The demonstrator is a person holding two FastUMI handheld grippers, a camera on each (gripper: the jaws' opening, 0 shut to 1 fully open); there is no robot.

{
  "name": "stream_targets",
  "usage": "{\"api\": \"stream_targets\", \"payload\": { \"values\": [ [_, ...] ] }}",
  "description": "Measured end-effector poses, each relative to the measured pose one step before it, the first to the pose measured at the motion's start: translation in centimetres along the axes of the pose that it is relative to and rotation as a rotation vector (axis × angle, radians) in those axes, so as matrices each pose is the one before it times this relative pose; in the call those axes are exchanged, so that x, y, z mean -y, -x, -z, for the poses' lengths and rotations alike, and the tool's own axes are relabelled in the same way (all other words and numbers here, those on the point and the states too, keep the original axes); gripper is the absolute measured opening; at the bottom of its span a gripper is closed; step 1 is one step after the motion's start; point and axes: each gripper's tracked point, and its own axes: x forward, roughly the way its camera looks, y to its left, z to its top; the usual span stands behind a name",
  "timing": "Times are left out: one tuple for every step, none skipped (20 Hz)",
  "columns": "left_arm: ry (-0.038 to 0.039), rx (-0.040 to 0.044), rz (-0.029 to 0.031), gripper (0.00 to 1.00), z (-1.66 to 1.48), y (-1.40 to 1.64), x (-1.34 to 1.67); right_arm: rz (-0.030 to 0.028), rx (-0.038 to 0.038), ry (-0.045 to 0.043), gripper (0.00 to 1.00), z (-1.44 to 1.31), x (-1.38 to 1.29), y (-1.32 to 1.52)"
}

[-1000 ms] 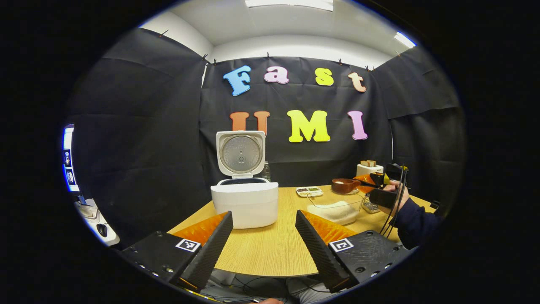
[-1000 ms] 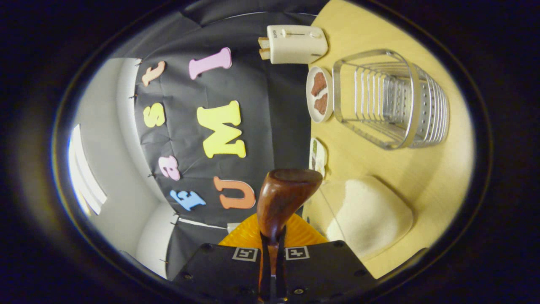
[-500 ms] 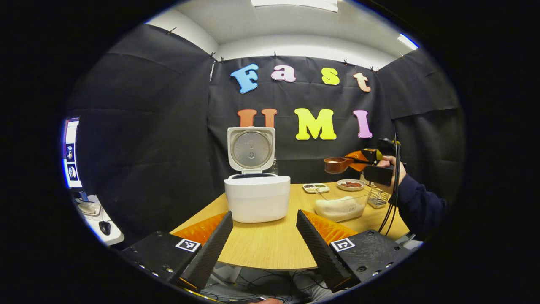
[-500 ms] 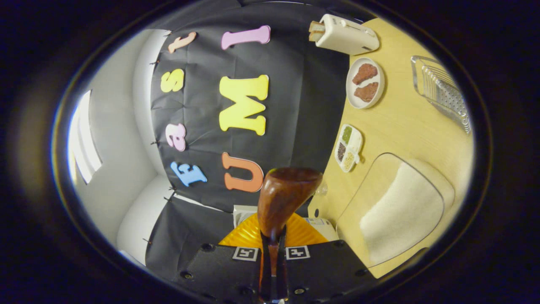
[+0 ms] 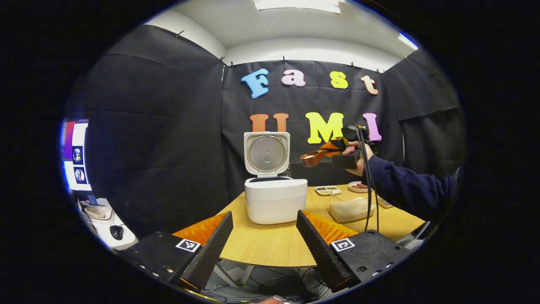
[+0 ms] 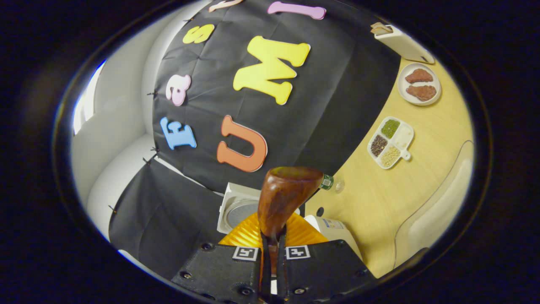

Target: Close the left gripper, press the button to open the rice cooker; take a wooden spoon from the chopstick holder with the right hand, scoop a spoonful of rice and pour it into the rice cooker, then put the wooden spoon back into the chopstick holder.

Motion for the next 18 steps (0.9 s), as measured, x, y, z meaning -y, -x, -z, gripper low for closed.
{"api": "stream_targets", "payload": {
  "values": [
    [-0.00147,-0.00174,-0.01586,0.96,0.243,0.201,-0.544,0.00694,-0.01279,0.03342,0.10,1.076,-0.354,-1.631],
    [0.00011,-0.00181,-0.01232,0.97,0.049,0.266,-0.497,0.01390,-0.01448,0.04274,0.10,1.148,-0.212,-1.493],
    [0.00253,-0.00188,-0.00802,0.96,0.083,0.291,-0.132,0.01439,-0.01603,0.04595,0.11,1.209,-0.163,-1.507],
    [0.00308,-0.00138,-0.00910,0.96,0.189,0.357,-0.140,0.01004,-0.00954,0.03939,0.10,1.126,-0.542,-1.061],
    [0.00411,-0.00247,-0.01000,0.96,0.338,0.227,-0.579,0.00068,-0.01926,0.04462,0.10,1.226,-0.683,-1.169],
    [0.00249,-0.00426,-0.01226,0.96,0.294,0.198,-0.380,-0.00005,-0.01309,0.04175,0.10,0.863,-0.804,-0.936],
    [0.00353,-0.00648,-0.01630,0.96,0.127,0.179,-0.398,0.00251,-0.02663,0.05003,0.11,0.990,-0.704,-1.072],
    [0.00531,-0.00529,-0.01601,0.96,0.074,0.128,-0.613,0.00514,-0.02803,0.05572,0.10,0.773,-0.623,-0.580],
    [0.00482,-0.00053,-0.01261,0.96,0.061,0.326,-0.625,0.00172,-0.01523,0.06765,0.11,0.610,-0.543,-0.746],
    [0.00308,0.00427,-0.01176,0.96,0.021,0.282,-0.573,0.00093,-0.00689,0.06338,0.11,0.268,-0.876,-0.559],
    [-0.00087,0.00438,-0.00747,0.96,-0.135,0.236,-0.504,0.00852,0.00409,0.05373,0.10,0.012,-0.540,-0.439],
    [-0.00822,0.00402,-0.01046,0.96,-0.107,0.376,-0.356,0.01248,0.00514,0.03801,0.11,-0.236,-0.452,-0.380],
    [-0.01118,0.00575,-0.01382,0.96,-0.133,0.149,-0.496,0.00662,-0.00079,0.04235,0.11,-0.002,-0.470,-0.097],
    [-0.00598,0.00452,-0.00831,0.96,-0.037,0.202,-0.385,0.00930,0.00311,0.04258,0.11,-0.143,-0.219,0.145],
    [0.00333,0.00000,-0.00362,0.96,0.105,-0.012,-0.165,0.01847,0.00286,0.04863,0.11,-0.188,-0.044,0.032],
    [0.00857,0.00247,-0.00078,0.96,0.013,-0.013,-0.176,0.02220,0.00292,0.04610,0.11,-0.207,0.034,-0.214],
    [0.01008,0.00229,0.00359,0.96,-0.009,0.037,0.149,0.01495,0.00404,0.04710,0.11,-0.229,0.194,-0.211],
    [0.00755,0.00393,0.00640,0.96,-0.104,-0.040,0.292,0.00967,0.00132,0.04294,0.11,0.200,0.196,-0.259]
  ]
}}
